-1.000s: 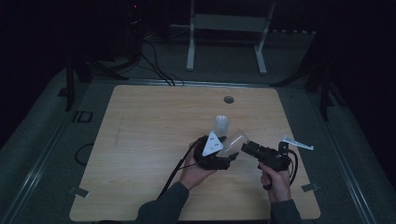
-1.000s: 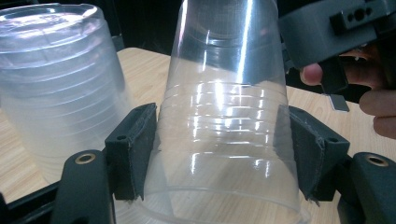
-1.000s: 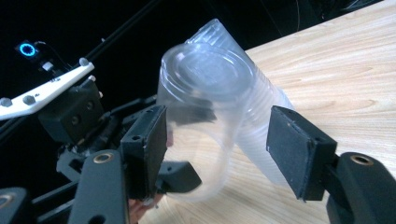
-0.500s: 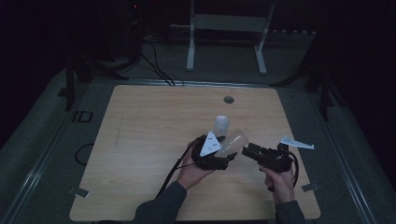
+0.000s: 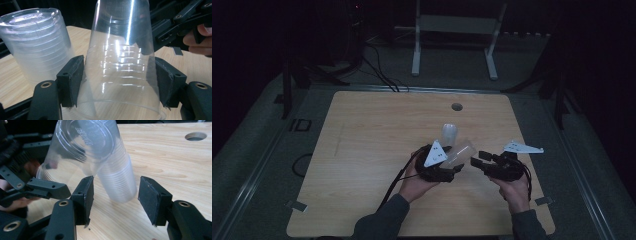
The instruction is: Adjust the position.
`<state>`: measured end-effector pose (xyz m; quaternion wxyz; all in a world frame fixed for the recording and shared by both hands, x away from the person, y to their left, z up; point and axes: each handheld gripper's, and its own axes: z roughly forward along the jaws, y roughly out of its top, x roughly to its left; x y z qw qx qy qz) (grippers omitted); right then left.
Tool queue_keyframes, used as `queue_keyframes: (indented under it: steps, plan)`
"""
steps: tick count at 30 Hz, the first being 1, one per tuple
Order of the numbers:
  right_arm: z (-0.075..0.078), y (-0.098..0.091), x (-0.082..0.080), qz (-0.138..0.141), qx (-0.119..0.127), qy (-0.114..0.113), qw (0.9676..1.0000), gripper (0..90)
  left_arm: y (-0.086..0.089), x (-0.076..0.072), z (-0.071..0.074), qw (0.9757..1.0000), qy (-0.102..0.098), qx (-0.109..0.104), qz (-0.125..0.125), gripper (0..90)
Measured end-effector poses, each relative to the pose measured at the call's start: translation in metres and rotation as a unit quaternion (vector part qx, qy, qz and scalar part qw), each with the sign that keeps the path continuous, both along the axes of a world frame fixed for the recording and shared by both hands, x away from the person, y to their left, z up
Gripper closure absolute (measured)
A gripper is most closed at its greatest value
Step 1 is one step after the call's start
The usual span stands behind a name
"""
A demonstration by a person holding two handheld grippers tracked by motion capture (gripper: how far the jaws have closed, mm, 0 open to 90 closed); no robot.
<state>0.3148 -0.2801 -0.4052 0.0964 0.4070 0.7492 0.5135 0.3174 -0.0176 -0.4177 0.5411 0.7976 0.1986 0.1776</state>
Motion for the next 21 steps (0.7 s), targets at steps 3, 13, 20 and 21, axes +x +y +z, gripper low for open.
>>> queue_keyframes:
  steps: [3, 13, 20, 21]
  plan:
    - [0.004, 0.002, 0.001, 0.002, -0.027, -0.008, 0.9996, 45.8, 0.001, 0.000, 0.000, 1.0000, 0.000, 0.001, -0.002, 31.6]
    - [0.015, 0.005, 0.001, 0.029, -0.091, -0.028, 0.9950, 45.5, 0.005, 0.002, 0.000, 0.9999, 0.004, 0.008, -0.013, 31.7]
    - [0.017, 0.006, 0.004, 0.057, -0.105, -0.024, 0.9925, 44.6, 0.010, 0.004, 0.000, 0.9995, 0.007, 0.014, -0.028, 31.8]
    - [0.017, 0.006, 0.005, 0.063, -0.105, -0.022, 0.9922, 44.2, 0.010, 0.004, 0.000, 0.9994, 0.008, 0.013, -0.029, 31.7]
